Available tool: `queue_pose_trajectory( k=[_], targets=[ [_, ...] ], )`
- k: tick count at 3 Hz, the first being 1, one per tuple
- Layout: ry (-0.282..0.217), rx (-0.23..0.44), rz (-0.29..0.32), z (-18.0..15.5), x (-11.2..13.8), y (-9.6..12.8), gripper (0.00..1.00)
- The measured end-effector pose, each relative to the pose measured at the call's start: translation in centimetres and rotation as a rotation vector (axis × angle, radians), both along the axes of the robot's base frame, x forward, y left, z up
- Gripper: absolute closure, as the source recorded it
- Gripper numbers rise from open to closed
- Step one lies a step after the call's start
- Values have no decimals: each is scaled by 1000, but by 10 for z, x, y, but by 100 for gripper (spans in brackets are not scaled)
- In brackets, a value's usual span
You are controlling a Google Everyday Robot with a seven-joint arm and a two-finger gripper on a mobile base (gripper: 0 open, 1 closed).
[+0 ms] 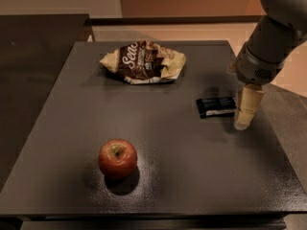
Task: Pick rxbar blueberry
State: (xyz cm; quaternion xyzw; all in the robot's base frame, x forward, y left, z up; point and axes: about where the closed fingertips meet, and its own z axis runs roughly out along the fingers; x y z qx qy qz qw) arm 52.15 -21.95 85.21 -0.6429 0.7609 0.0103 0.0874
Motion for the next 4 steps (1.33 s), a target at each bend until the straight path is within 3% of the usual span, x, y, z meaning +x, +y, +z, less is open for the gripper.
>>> queue_pose_trajectory(
  k=[2,4],
  targets=[
    [39,9,22,-28,-7,6,0],
    [59,29,27,-33,-10,15,41]
  ],
)
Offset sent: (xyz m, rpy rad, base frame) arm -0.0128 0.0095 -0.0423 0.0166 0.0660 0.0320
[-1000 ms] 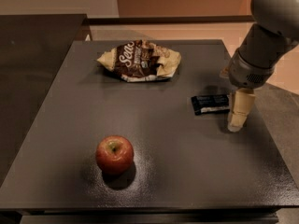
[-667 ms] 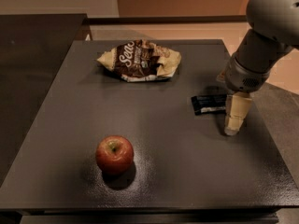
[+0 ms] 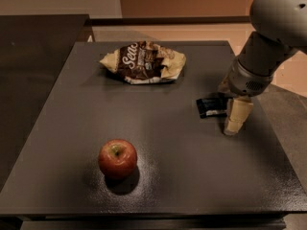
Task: Pick rxbar blueberry
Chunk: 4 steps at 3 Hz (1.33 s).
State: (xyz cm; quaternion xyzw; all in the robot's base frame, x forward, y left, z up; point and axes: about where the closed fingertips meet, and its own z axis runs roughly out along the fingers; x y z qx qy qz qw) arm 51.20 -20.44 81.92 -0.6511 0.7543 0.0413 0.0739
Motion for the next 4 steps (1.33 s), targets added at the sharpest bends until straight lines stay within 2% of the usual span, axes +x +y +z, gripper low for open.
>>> queue_pose_trajectory(
  k=[2,3,4],
  targets=[
    [0,0,0,15,0,0,88],
    [0,0,0,16,0,0,100],
    [-4,30,6,39,7,6,100]
  ],
)
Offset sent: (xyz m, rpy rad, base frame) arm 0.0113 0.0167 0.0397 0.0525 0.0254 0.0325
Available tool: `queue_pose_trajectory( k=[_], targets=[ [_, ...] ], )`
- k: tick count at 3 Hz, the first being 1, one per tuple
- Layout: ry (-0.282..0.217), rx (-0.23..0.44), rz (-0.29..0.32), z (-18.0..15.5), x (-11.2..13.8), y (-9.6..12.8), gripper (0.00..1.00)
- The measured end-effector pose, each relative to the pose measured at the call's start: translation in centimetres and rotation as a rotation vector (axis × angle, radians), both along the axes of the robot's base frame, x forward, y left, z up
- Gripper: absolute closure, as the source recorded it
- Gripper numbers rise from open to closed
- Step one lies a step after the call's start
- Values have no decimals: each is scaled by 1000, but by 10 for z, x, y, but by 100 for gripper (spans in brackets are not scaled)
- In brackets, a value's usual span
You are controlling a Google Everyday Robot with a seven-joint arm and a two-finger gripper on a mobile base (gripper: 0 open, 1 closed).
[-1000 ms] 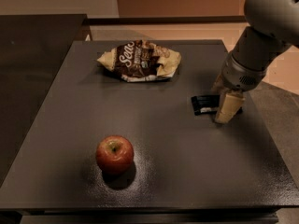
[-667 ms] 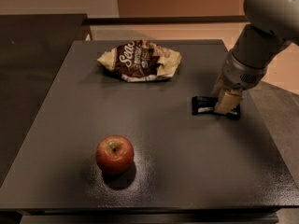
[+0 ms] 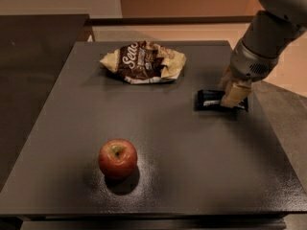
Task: Pick rxbar blueberry
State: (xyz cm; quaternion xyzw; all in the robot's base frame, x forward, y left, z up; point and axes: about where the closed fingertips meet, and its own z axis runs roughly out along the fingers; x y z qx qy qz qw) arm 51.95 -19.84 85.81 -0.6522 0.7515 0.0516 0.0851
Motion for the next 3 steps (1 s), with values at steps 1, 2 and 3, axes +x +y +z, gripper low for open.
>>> queue_pose_trajectory(
  k=[1,2,3],
  targets=[
    [-21,53,8,39,10,9,100],
    [-114,138,25,100,34,31,100],
    [-133,145,22,100,40,34,100]
  ],
)
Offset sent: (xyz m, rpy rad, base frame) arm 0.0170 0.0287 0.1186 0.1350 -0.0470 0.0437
